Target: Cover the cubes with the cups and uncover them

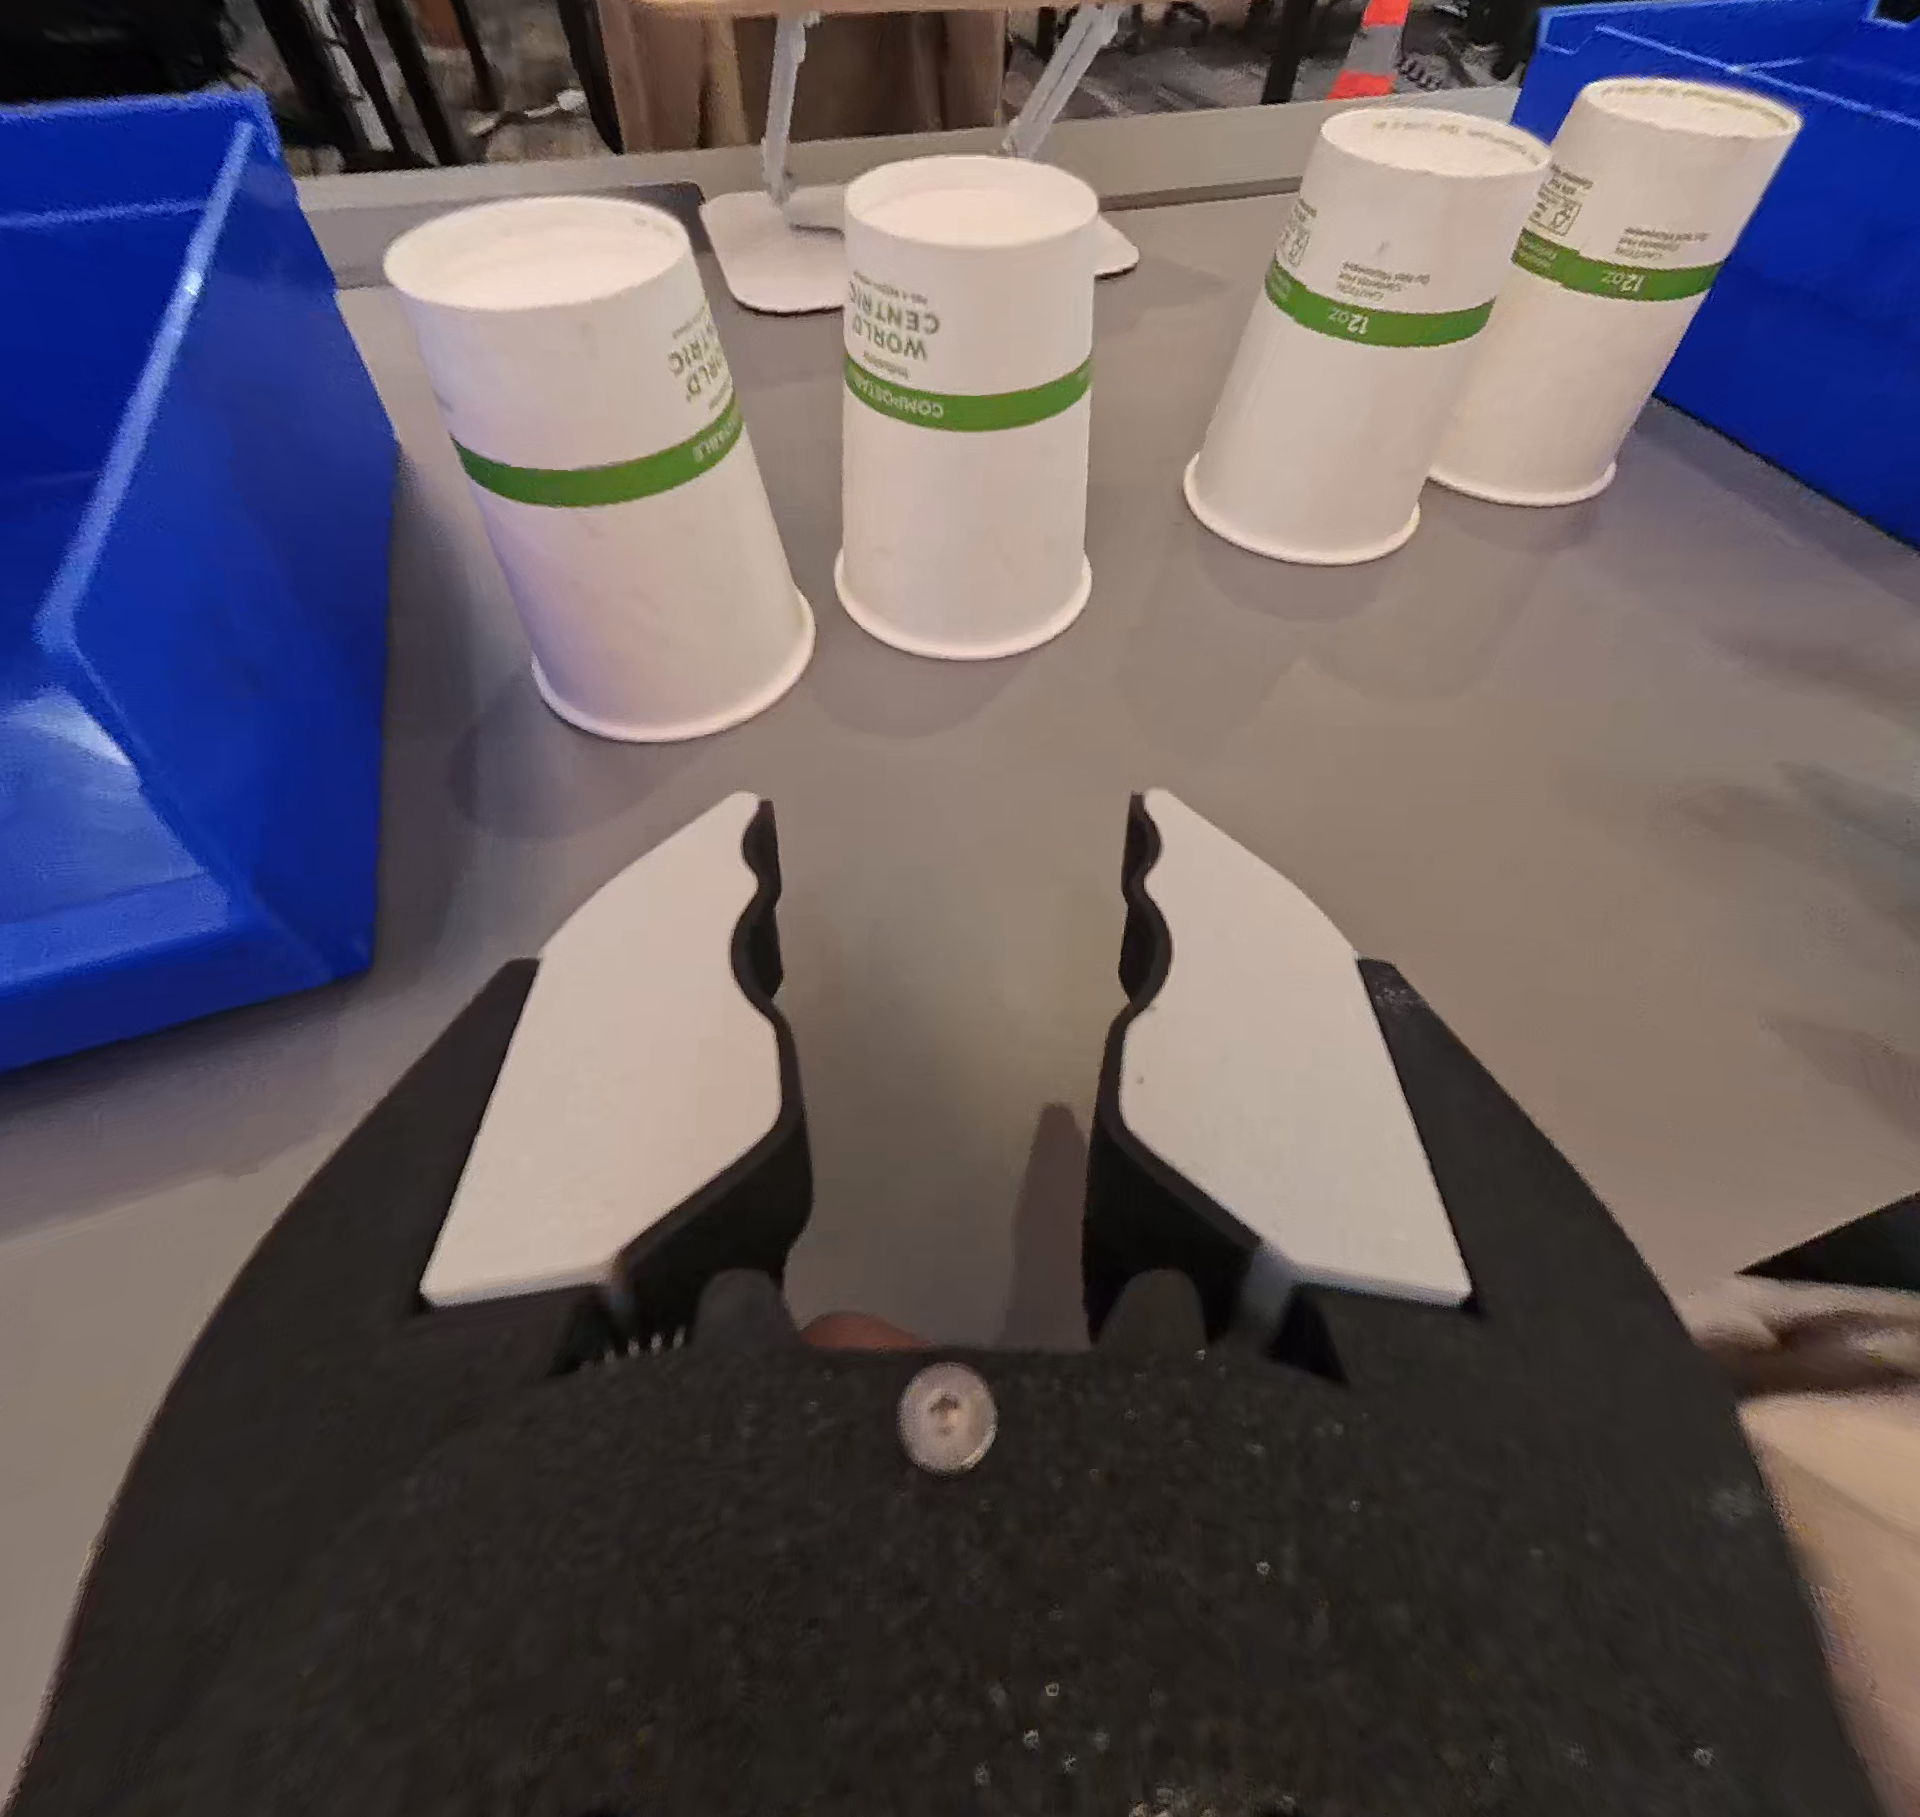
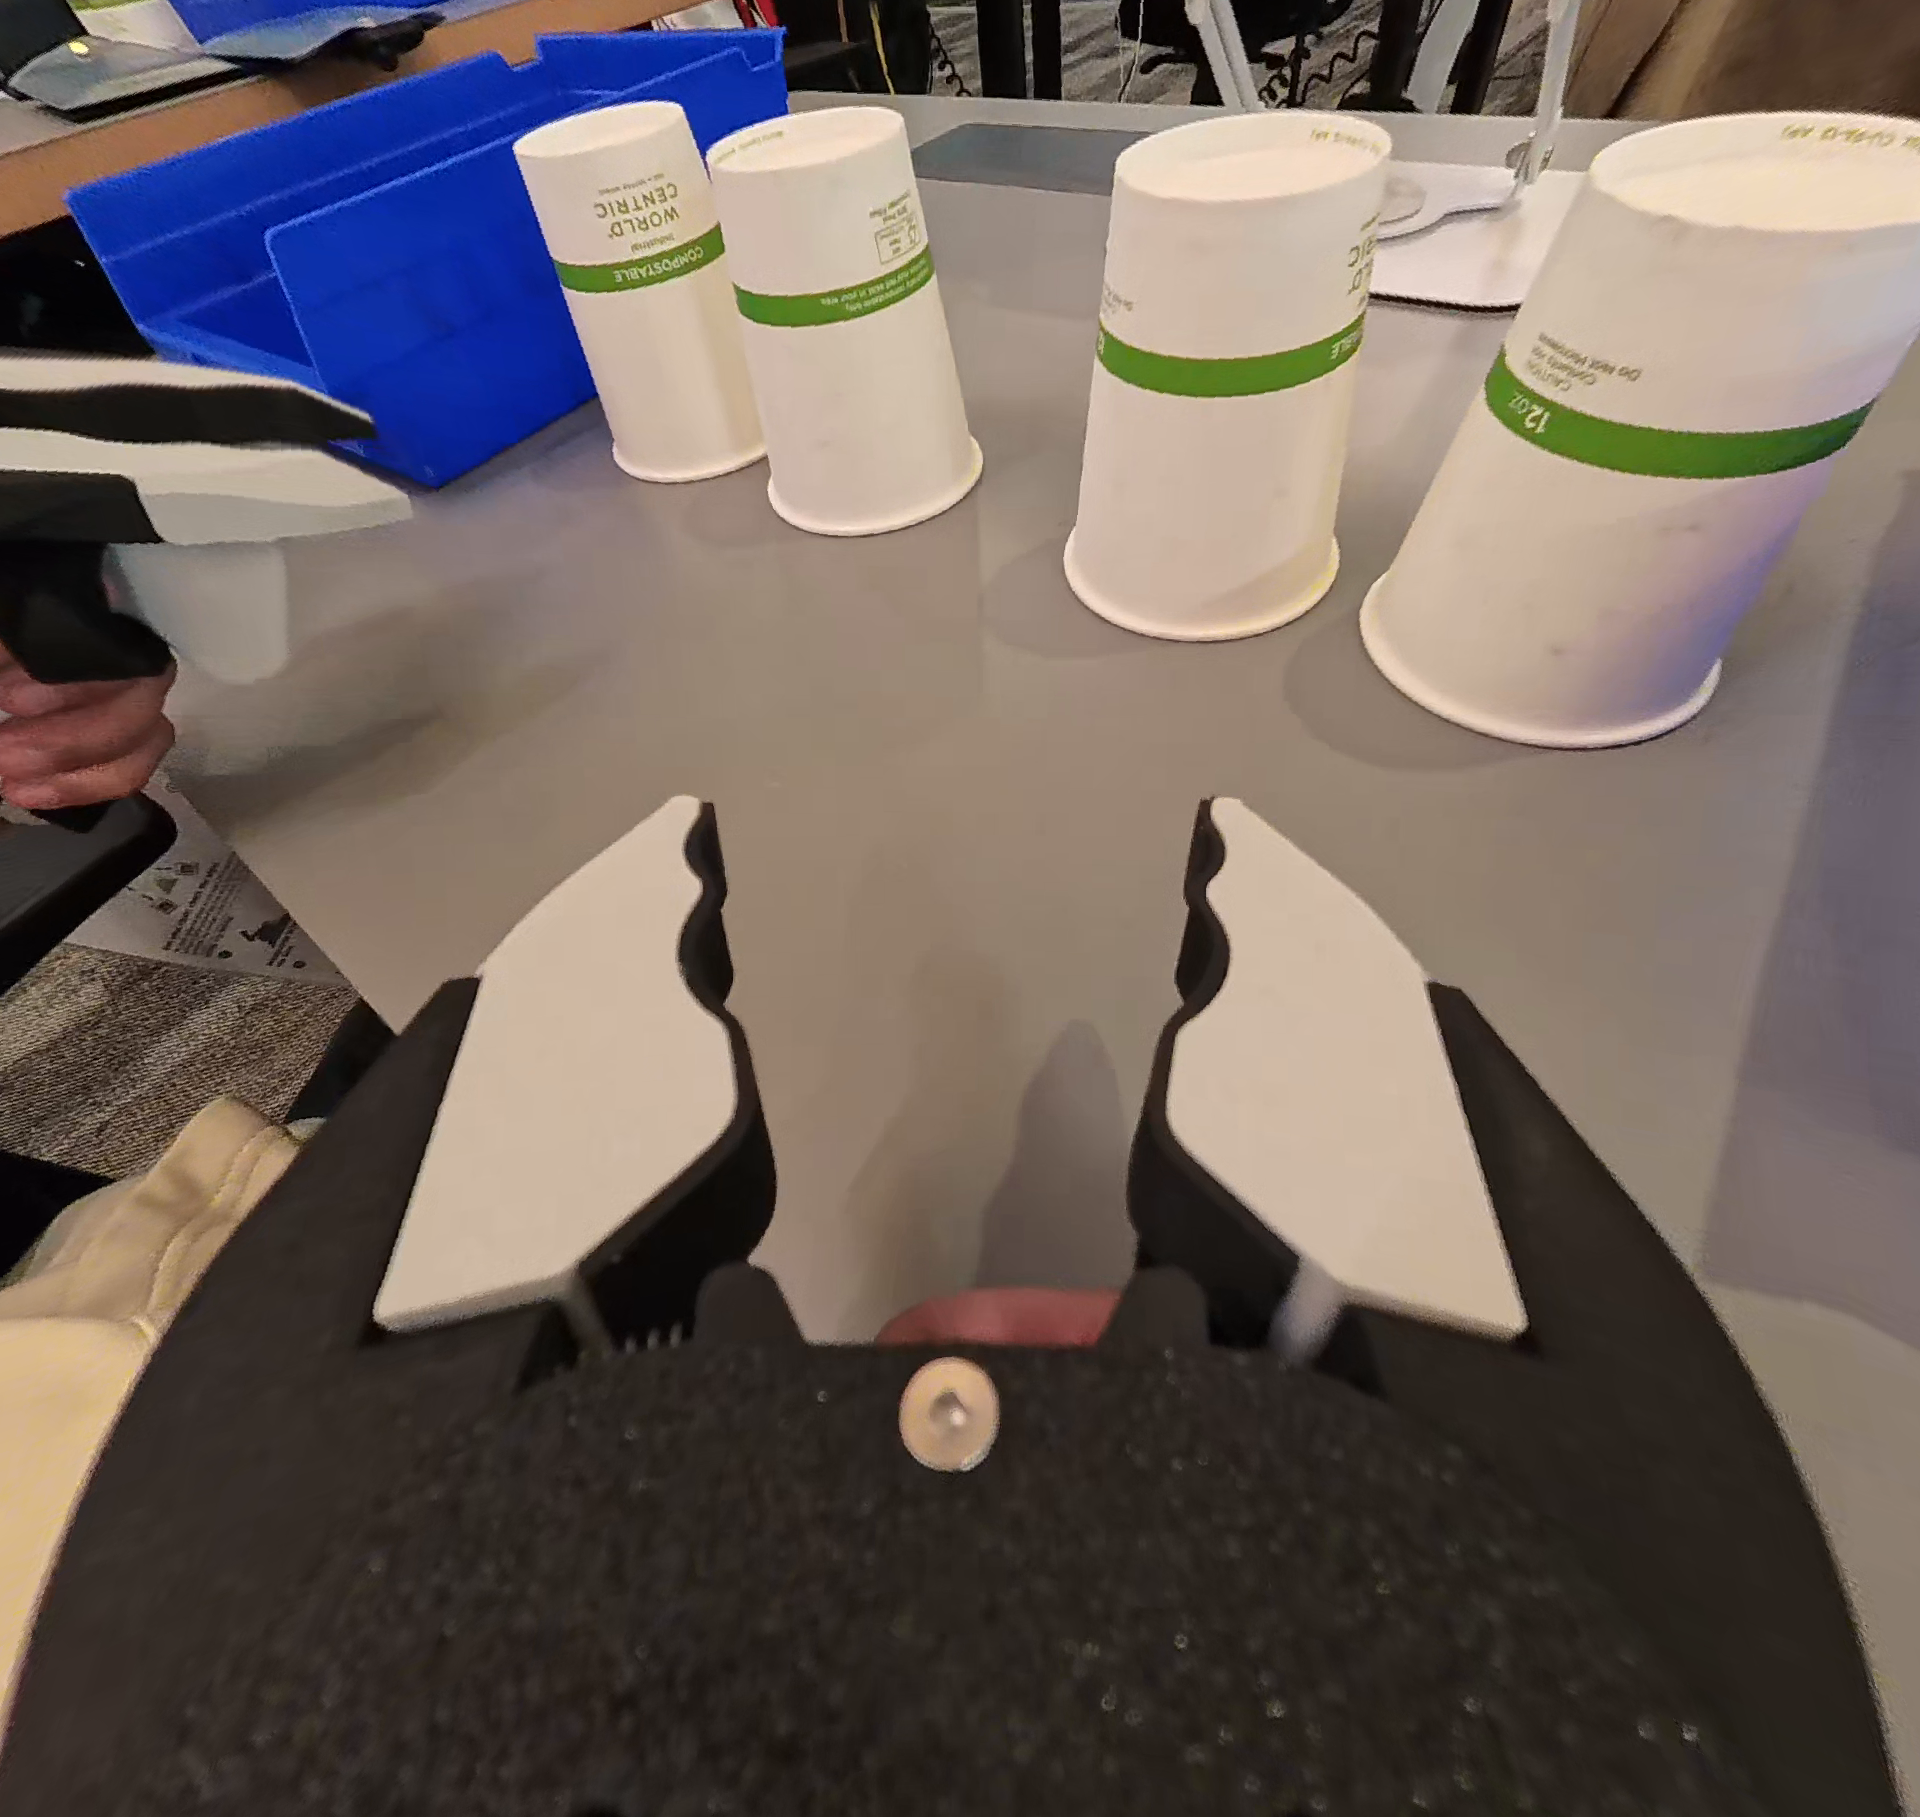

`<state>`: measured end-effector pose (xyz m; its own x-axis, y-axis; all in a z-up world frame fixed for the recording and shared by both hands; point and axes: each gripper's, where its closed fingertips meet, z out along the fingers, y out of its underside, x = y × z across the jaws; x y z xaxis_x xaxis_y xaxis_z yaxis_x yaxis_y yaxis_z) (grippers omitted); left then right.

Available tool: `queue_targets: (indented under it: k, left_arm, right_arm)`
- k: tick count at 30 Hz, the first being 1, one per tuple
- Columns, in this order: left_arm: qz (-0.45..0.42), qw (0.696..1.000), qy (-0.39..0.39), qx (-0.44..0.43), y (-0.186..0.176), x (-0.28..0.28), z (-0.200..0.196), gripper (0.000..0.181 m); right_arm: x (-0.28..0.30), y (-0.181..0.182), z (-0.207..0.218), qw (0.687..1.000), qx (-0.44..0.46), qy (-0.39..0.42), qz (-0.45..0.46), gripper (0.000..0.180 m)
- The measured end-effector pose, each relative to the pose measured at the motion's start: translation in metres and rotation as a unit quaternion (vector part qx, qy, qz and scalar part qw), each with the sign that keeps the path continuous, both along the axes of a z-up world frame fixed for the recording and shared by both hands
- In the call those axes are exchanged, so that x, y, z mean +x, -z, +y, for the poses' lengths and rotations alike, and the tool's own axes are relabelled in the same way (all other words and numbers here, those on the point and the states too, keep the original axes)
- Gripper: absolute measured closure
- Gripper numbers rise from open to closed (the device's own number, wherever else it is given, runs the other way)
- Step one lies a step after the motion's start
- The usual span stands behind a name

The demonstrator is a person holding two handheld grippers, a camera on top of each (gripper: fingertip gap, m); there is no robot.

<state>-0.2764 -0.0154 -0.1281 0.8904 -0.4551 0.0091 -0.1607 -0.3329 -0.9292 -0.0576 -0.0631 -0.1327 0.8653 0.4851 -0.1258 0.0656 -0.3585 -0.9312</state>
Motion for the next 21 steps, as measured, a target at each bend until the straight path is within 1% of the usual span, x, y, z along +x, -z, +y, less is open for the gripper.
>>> queue_targets:
  k: [4,9,18,21]
  left_arm:
    - [0.009,1.000,-0.010,-0.013,0.005,-0.003,0.001,0.120]
    - [0.011,0.999,0.008,-0.031,0.015,0.001,-0.005,0.120]
    - [0.028,0.998,0.041,-0.049,0.023,0.010,-0.011,0.123]
    - [0.026,0.997,0.059,-0.049,0.021,0.015,-0.015,0.124]
  right_arm:
    - [0.001,0.000,0.000,1.000,-0.005,-0.003,0.009,0.096]
    - [0.000,0.001,0.000,1.000,-0.007,-0.004,0.008,0.096]
    - [-0.002,0.004,0.000,1.000,-0.008,-0.004,0.000,0.096]
    - [-0.007,-0.004,-0.002,0.999,0.001,-0.030,0.014,0.095]
